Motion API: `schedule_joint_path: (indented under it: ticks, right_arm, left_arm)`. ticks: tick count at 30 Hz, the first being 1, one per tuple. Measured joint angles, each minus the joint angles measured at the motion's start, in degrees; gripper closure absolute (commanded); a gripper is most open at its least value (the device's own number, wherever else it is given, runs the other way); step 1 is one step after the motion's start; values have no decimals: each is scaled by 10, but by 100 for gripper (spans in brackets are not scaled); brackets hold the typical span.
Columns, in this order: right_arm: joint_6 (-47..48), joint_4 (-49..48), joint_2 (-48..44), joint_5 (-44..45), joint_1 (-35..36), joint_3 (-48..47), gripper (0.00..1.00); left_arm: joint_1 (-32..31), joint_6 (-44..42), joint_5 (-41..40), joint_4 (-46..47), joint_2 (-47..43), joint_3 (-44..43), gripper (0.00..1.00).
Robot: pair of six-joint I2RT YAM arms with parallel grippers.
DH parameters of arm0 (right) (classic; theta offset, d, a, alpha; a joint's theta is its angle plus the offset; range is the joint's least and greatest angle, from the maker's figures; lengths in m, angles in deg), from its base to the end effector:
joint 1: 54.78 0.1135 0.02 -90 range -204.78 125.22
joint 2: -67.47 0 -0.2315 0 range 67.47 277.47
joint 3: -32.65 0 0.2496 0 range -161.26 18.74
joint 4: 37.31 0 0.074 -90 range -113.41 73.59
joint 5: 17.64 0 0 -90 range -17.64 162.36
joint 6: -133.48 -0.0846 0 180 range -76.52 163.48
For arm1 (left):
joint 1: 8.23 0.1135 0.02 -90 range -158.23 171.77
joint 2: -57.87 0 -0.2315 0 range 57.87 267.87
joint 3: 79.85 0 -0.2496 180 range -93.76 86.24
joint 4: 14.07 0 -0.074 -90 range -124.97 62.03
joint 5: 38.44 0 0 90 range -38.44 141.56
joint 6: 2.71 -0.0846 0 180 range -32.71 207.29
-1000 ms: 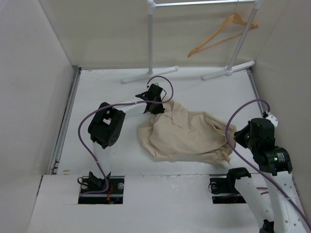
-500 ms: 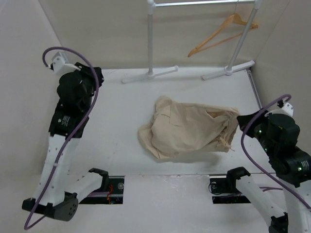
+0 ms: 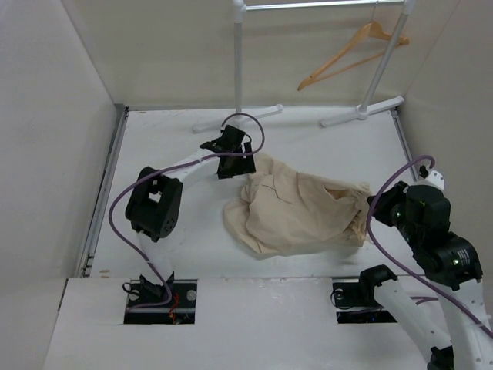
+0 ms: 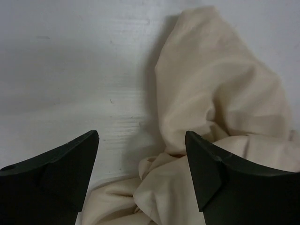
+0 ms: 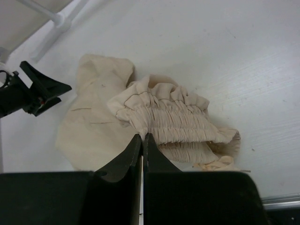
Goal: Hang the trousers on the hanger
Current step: Flatten out the trousers at the center of the board.
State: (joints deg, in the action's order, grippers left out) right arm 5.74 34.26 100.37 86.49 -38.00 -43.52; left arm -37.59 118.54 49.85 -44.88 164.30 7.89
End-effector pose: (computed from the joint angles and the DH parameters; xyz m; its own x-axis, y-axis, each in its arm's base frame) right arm 0.1446 0.0220 0.3364 -0.4043 0.4980 -0.7671 0.2192 0.8671 0.4474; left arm 0.3844 -0.2134 0.1624 -0.7714 -0.1610 -0.6157 0.0836 0.9334 -0.3489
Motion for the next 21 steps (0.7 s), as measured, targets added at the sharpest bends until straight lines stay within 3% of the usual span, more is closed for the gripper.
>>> schedule_joint_path:
  ticks: [9,12,14,17,21]
  right_arm:
    - [-5,24,-64,-6,-27,78,100]
    - [-7,26,-71,-11,-35,88,100]
    - [-7,25,-71,-14,-38,94,100]
    - [-7,25,-69,-21,-41,98,100]
    - [-7,23,-65,-28,-41,98,100]
  left_arm:
    - [-1,-4,57,42,82,-59,26]
    - [-2,-1,78,66,111,-76,30]
    - [-3,2,88,70,137,-88,44]
    - [-5,10,89,80,160,-107,86]
    - [-3,25,54,84,152,-99,94]
